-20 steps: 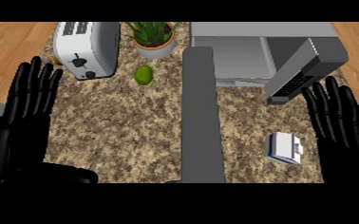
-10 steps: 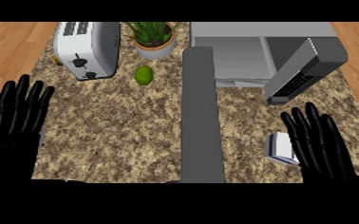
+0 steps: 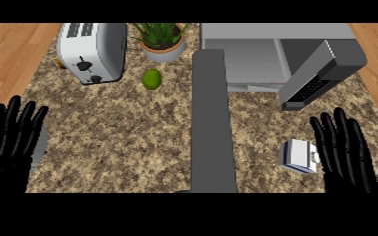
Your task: Pick up the milk, place it into the microwave and close the microwave
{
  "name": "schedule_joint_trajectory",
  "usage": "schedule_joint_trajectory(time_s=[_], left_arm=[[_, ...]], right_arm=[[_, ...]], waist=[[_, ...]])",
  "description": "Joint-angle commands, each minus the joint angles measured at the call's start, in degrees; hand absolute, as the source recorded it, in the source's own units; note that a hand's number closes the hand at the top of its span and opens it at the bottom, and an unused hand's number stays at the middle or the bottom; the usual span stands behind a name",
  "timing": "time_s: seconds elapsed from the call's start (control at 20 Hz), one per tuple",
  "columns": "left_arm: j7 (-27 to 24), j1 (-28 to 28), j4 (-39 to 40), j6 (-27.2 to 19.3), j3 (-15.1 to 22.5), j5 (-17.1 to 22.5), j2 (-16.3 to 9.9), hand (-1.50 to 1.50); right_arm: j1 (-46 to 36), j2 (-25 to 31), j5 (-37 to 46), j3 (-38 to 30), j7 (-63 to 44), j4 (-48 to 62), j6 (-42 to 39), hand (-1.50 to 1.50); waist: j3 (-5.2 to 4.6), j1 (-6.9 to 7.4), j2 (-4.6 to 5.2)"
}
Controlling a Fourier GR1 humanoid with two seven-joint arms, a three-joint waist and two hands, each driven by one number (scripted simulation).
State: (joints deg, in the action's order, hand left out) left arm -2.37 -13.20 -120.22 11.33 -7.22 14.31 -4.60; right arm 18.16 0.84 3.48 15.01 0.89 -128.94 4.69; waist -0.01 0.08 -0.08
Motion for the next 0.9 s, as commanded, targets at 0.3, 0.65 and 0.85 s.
schedule_joint_trajectory(time_s=[0.3, 0.65, 0.85], left_arm=[[-5.9, -6.3, 1.3, 6.8, -3.2, 2.2, 0.5, -1.5], [-2.7, -3.9, -0.1, 6.3, -4.4, 2.9, 0.3, -1.5], [-1.7, -7.4, -4.0, 6.8, -3.2, 2.5, 2.1, -1.5]], right_arm=[[-3.9, 0.7, -5.8, -9.3, 4.1, 11.1, -0.2, -1.5], [-3.8, 0.4, -4.7, -12.9, 13.0, 24.0, -0.6, -1.5], [0.2, 1.6, -8.7, -17.1, 17.6, 25.3, -3.3, -1.5]], waist=[[0.0, 0.14, 0.05], [0.02, 0.04, 0.07], [0.02, -0.02, 0.02]])
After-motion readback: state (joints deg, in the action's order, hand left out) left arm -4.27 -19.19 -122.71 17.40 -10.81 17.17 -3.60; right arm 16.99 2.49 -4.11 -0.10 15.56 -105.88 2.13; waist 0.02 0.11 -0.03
